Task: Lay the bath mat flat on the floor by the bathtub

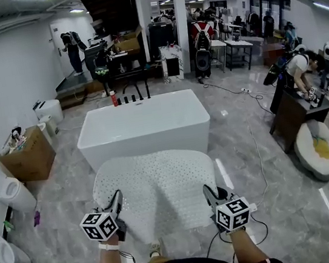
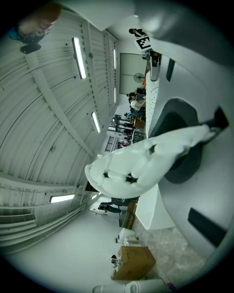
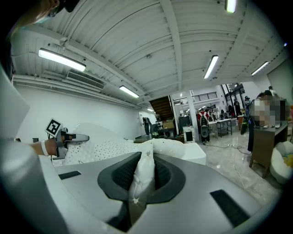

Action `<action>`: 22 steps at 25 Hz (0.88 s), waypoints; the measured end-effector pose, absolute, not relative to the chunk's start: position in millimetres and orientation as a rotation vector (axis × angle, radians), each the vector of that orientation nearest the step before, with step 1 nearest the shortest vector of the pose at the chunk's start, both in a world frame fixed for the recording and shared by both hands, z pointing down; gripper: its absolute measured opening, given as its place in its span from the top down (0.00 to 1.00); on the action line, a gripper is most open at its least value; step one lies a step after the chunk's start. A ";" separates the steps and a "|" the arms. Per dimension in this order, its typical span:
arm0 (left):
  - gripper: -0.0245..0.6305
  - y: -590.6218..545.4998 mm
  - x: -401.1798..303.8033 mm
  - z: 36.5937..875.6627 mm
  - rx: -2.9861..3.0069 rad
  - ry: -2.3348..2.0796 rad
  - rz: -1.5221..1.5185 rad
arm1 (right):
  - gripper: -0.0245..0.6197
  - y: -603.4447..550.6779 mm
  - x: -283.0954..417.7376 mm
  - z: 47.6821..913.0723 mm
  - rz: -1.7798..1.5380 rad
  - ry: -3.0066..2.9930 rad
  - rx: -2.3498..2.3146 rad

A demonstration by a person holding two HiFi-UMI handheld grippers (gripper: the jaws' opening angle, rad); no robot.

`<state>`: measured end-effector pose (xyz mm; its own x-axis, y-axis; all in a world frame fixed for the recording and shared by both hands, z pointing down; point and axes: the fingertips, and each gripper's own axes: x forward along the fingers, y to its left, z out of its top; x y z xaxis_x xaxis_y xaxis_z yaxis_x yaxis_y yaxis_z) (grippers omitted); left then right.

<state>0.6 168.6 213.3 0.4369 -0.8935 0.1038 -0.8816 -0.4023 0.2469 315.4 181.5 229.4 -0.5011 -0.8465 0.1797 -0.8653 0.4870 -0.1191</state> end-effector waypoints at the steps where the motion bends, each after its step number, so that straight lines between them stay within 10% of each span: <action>1: 0.93 167.4 0.7 212.6 2.428 -1.538 -0.066 | 0.89 179.2 316.1 228.5 0.298 -2.627 1.515; 22: 0.93 86.4 -56.7 201.5 2.411 -1.556 -0.098 | 0.89 91.4 256.9 204.7 0.274 -2.635 1.471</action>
<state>-56.7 86.4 201.5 0.4212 -0.9026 0.0884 -0.8844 -0.3872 0.2607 256.9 91.4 204.7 -0.5240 -0.8316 0.1838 -0.8517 0.5138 -0.1033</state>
